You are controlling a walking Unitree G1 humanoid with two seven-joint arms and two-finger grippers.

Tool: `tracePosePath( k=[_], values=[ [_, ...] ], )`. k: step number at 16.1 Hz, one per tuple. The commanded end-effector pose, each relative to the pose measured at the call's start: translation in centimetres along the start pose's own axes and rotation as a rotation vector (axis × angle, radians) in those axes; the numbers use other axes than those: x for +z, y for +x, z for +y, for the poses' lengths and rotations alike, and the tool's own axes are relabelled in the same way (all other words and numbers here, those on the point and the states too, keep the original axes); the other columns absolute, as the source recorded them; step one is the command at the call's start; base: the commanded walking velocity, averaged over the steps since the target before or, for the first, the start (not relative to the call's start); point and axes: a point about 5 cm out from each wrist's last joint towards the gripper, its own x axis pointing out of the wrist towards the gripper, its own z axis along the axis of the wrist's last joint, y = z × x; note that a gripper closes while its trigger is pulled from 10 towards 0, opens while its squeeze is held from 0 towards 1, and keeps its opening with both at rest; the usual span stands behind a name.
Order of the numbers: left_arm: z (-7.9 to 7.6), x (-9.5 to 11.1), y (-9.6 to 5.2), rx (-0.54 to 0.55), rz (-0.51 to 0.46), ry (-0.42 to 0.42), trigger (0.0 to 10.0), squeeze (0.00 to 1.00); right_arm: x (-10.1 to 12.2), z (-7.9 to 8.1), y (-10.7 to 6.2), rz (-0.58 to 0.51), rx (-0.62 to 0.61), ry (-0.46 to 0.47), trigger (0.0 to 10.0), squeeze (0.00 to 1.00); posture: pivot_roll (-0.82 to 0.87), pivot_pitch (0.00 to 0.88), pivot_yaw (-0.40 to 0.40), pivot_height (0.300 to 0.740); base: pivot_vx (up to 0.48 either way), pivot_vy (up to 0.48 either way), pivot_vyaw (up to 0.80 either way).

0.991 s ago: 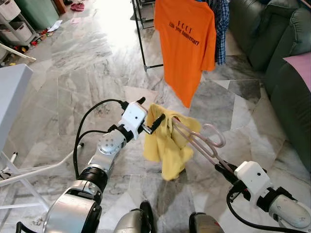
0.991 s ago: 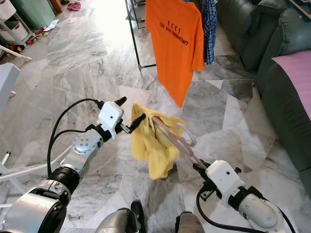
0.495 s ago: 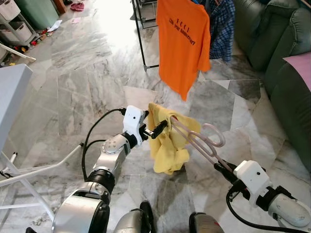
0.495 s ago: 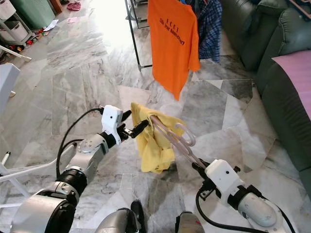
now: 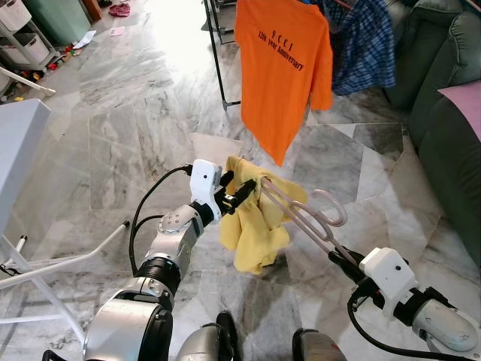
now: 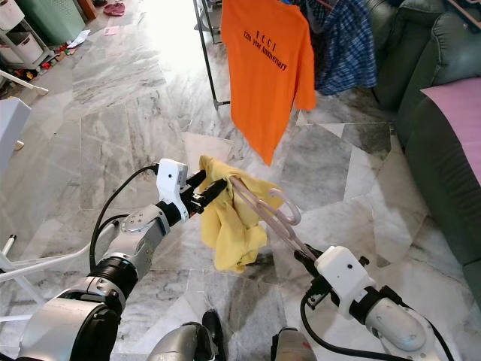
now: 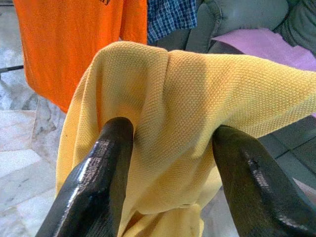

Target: Hang hanger

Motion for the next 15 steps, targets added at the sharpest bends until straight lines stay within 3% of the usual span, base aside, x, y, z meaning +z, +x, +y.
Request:
tracePosePath(
  k=[1,9,10,11,12,13,14,15],
  values=[
    [0.6,-0.1,-0.4,0.02,0.006,-0.025,0.0,0.0,1.2,0.5,0.2,-0.072,0.022,-0.013,10.0,0.0,-0.28,0.217,0.16,0.74,0.0,0.0,0.0],
    [0.5,0.9,-0.1,-0.042,-0.056,-0.114,0.0,0.0,1.0,0.6,0.4,-0.066,0.021,-0.014,10.0,0.0,-0.27,0.216,0.161,0.74,0.0,0.0,0.0],
    [0.4,0.9,-0.1,-0.043,-0.051,-0.106,3.1,0.0,1.0,0.6,0.4,-0.066,0.021,-0.014,10.0,0.0,-0.27,0.216,0.161,0.74,0.0,0.0,0.0],
    [0.4,1.0,-0.2,-0.053,-0.052,-0.098,7.7,0.0,0.9,0.6,0.4,-0.066,0.02,-0.013,10.0,0.0,-0.27,0.215,0.163,0.74,0.0,0.0,0.0],
    [0.4,1.0,-0.2,-0.06,-0.054,-0.093,7.7,0.0,0.9,0.6,0.4,-0.067,0.019,-0.013,10.0,0.0,-0.27,0.215,0.163,0.74,0.0,0.0,0.0],
    [0.3,1.1,-0.2,-0.073,-0.057,-0.083,6.0,0.0,0.9,0.6,0.5,-0.067,0.019,-0.014,10.0,0.0,-0.27,0.213,0.161,0.74,0.0,0.0,0.0],
    [0.3,1.1,-0.2,-0.073,-0.06,-0.085,0.0,0.0,0.9,0.6,0.5,-0.068,0.019,-0.014,10.0,0.0,-0.27,0.213,0.161,0.74,0.0,0.0,0.0],
    [0.3,1.4,-0.2,-0.084,-0.078,-0.066,0.0,0.0,0.9,0.6,0.5,-0.069,0.02,-0.015,10.0,0.0,-0.27,0.213,0.161,0.74,0.0,0.0,0.0]
  ],
)
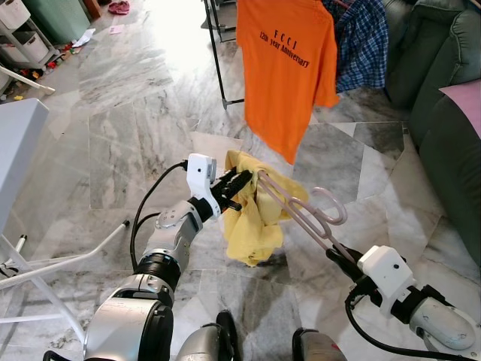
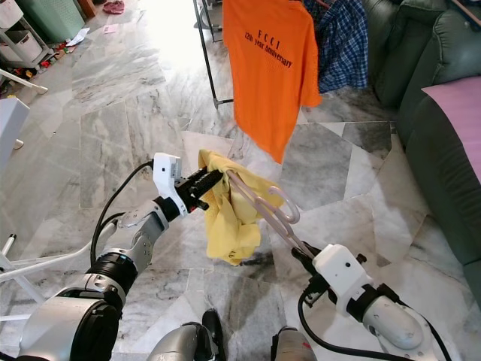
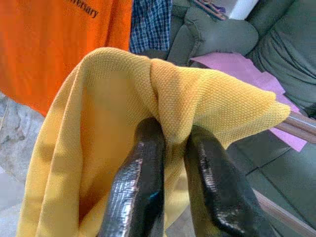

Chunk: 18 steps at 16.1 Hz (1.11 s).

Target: Hang hanger

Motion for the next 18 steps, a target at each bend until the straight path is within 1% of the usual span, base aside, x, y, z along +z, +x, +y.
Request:
tracePosePath(
  k=[1,3,5,13,15,18],
  values=[
    [0.3,0.6,-0.3,-0.013,-0.022,0.043,0.0,0.0,0.6,0.5,0.3,-0.043,0.022,-0.014,10.0,0.0,-0.27,0.213,0.161,0.74,0.0,0.0,0.0],
    [0.2,1.7,0.0,-0.035,-0.061,0.071,0.0,0.0,0.3,0.4,0.2,-0.035,0.017,-0.019,10.0,0.0,-0.27,0.213,0.161,0.74,0.0,0.0,0.0],
    [0.1,2.3,0.1,-0.044,-0.081,0.081,0.0,0.0,0.2,0.3,0.3,-0.03,0.007,-0.023,10.0,0.0,-0.27,0.211,0.16,0.74,0.0,0.0,0.0],
    [-0.1,3.2,0.0,-0.068,-0.126,0.09,0.0,0.0,-0.5,0.1,0.5,-0.016,-0.013,-0.04,10.0,0.0,-0.26,0.207,0.157,0.74,0.0,0.0,0.0],
    [-0.4,3.5,0.1,-0.083,-0.141,0.085,0.0,0.0,-0.6,0.1,0.6,-0.015,-0.016,-0.04,10.0,0.0,-0.26,0.208,0.156,0.74,0.0,0.0,0.0],
    [-1.2,4.1,0.4,-0.14,-0.168,0.071,0.0,0.0,-0.9,0.1,0.7,-0.011,-0.03,-0.031,10.0,0.0,-0.26,0.211,0.156,0.74,0.0,0.0,0.0]
  ],
)
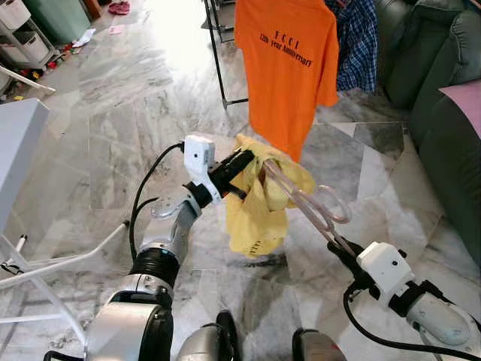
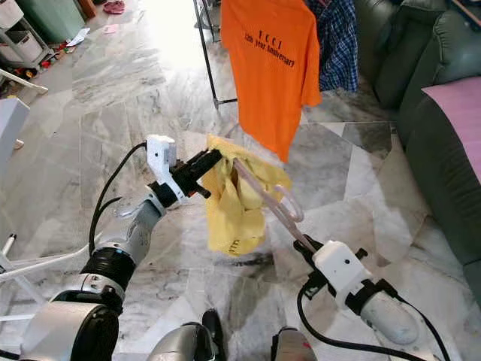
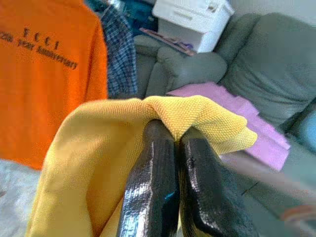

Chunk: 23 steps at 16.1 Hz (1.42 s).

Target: Hang hanger

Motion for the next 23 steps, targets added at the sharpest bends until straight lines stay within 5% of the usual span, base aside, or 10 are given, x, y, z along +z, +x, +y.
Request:
tracePosePath(
  k=[1,14,18,20,21,23],
  values=[
    [-0.4,1.0,0.1,-0.053,-0.041,0.007,0.0,0.0,-0.5,0.7,0.1,0.012,0.013,0.018,10.0,0.0,-0.26,0.213,0.158,0.74,0.0,0.0,0.0],
    [-3.5,1.5,-1.4,-0.29,0.008,-0.16,0.0,0.0,-2.2,-0.5,1.8,0.039,-0.136,0.172,10.0,0.0,-0.26,0.22,0.151,0.74,0.0,0.0,0.0],
    [-2.9,0.1,-1.5,-0.182,0.05,-0.133,0.0,0.0,-0.6,-1.6,1.4,-0.029,-0.193,0.107,10.0,0.0,-0.26,0.221,0.15,0.74,0.0,0.0,0.0],
    [-2.8,-0.5,-1.3,-0.147,0.072,-0.12,4.0,0.0,0.3,-1.6,1.0,-0.059,-0.19,0.098,10.0,0.0,-0.27,0.222,0.149,0.74,0.0,0.0,0.0],
    [-2.5,-0.9,-1.1,-0.095,0.086,-0.101,10.0,0.0,0.7,-1.4,0.8,-0.068,-0.168,0.088,10.0,0.0,-0.28,0.221,0.149,0.74,0.0,0.0,0.0],
    [-2.5,-1.0,-0.8,-0.067,0.079,-0.096,10.0,0.0,1.0,-1.0,0.6,-0.076,-0.146,0.074,10.0,0.0,-0.28,0.221,0.149,0.74,0.0,0.0,0.0]
  ],
)
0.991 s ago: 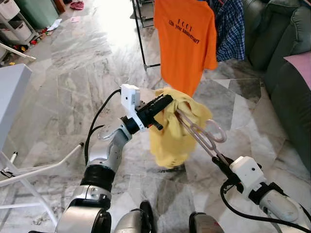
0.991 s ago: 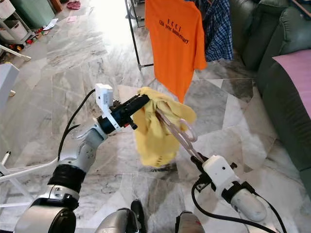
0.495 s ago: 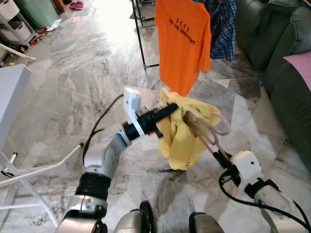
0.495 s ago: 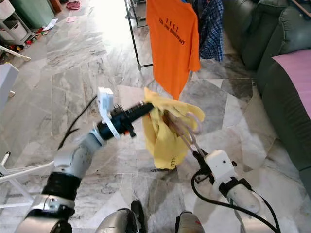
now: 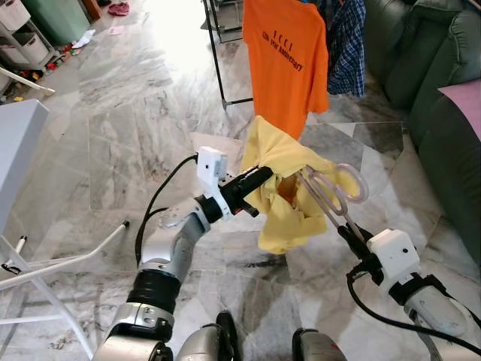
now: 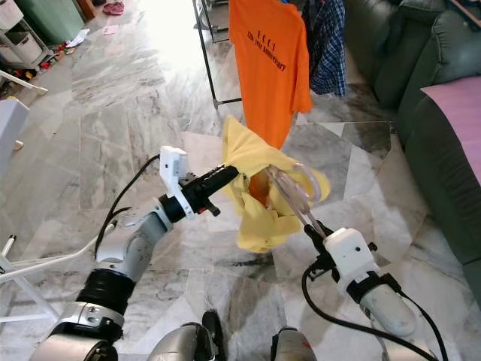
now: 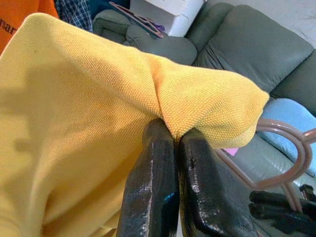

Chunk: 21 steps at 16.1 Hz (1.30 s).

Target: Hang hanger

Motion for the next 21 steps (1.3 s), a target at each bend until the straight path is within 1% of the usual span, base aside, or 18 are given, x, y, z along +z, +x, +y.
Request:
tracePosePath(
  k=[1,2,3,5,7,8,10,11,12,13,14,15,16,17,20,21],
  values=[
    [0.3,0.3,-0.1,0.023,-0.005,0.025,10.0,0.21,0.9,0.5,0.0,-0.038,0.029,0.007,10.0,0.0,-0.28,0.22,0.15,0.74,0.0,0.0,0.0],
    [0.2,0.4,0.1,0.022,-0.017,0.016,10.0,0.96,0.8,0.9,-0.1,-0.035,0.051,0.009,10.0,0.0,-0.28,0.217,0.151,0.74,0.0,0.0,0.0],
    [0.1,0.5,0.2,0.015,-0.017,0.025,10.0,1.0,0.8,1.0,-0.1,-0.035,0.052,0.011,10.0,0.0,-0.28,0.218,0.152,0.74,0.0,0.0,0.0],
    [0.2,0.4,0.3,0.018,-0.018,0.013,10.0,1.0,0.8,1.1,-0.1,-0.034,0.053,0.015,10.0,0.0,-0.28,0.217,0.151,0.74,0.0,0.0,0.0],
    [0.4,0.6,0.4,0.045,-0.028,0.036,10.0,1.0,0.9,1.2,-0.1,-0.026,0.061,0.019,10.0,0.0,-0.28,0.214,0.152,0.74,0.0,0.0,0.0],
    [0.6,0.6,0.3,0.048,-0.024,0.068,10.0,1.0,0.8,1.3,-0.1,-0.023,0.067,0.022,10.0,0.0,-0.28,0.213,0.153,0.74,0.0,0.0,0.0],
    [0.9,0.7,0.1,0.068,-0.018,0.099,10.0,1.0,0.8,1.4,-0.1,-0.021,0.07,0.026,10.0,0.0,-0.28,0.214,0.153,0.74,0.0,0.0,0.0],
    [1.2,0.9,0.1,0.098,-0.017,0.162,10.0,1.0,0.7,1.6,-0.2,-0.016,0.079,0.027,10.0,0.0,-0.28,0.214,0.153,0.74,0.0,0.0,0.0],
    [1.6,1.0,0.0,0.124,-0.015,0.19,10.0,1.0,0.7,1.7,-0.3,-0.016,0.086,0.032,10.0,0.0,-0.28,0.216,0.154,0.74,0.0,0.0,0.0],
    [2.1,1.1,-0.1,0.157,-0.001,0.243,10.0,1.0,0.9,2.0,-0.5,-0.019,0.104,0.041,10.0,0.0,-0.28,0.215,0.153,0.74,0.0,0.0,0.0],
    [2.3,1.2,-0.1,0.165,0.005,0.264,10.0,1.0,1.1,2.1,-0.6,-0.022,0.115,0.046,10.0,0.0,-0.28,0.215,0.153,0.74,0.0,0.0,0.0],
    [3.0,1.3,-0.4,0.199,0.032,0.325,10.0,1.0,1.4,2.3,-0.9,-0.025,0.146,0.053,10.0,0.0,-0.28,0.216,0.153,0.74,0.0,0.0,0.0],
    [3.4,1.4,-0.6,0.21,0.041,0.334,10.0,1.0,1.5,2.4,-1.1,-0.024,0.162,0.057,10.0,0.0,-0.28,0.216,0.153,0.74,0.0,0.0,0.0],
    [3.9,1.3,-1.0,0.22,0.072,0.357,10.0,1.0,1.7,2.3,-1.5,-0.022,0.177,0.059,10.0,0.0,-0.28,0.217,0.153,0.74,0.0,0.0,0.0],
    [4.6,0.9,-1.6,0.233,0.11,0.382,10.0,1.0,2.0,2.3,-1.7,-0.023,0.193,0.066,10.0,0.0,-0.28,0.218,0.156,0.74,0.0,0.0,0.0],
    [5.1,0.8,-2.0,0.244,0.125,0.405,10.0,1.0,2.6,2.4,-1.9,-0.033,0.222,0.085,10.0,0.0,-0.29,0.218,0.157,0.74,0.0,0.0,0.0]
  ],
)
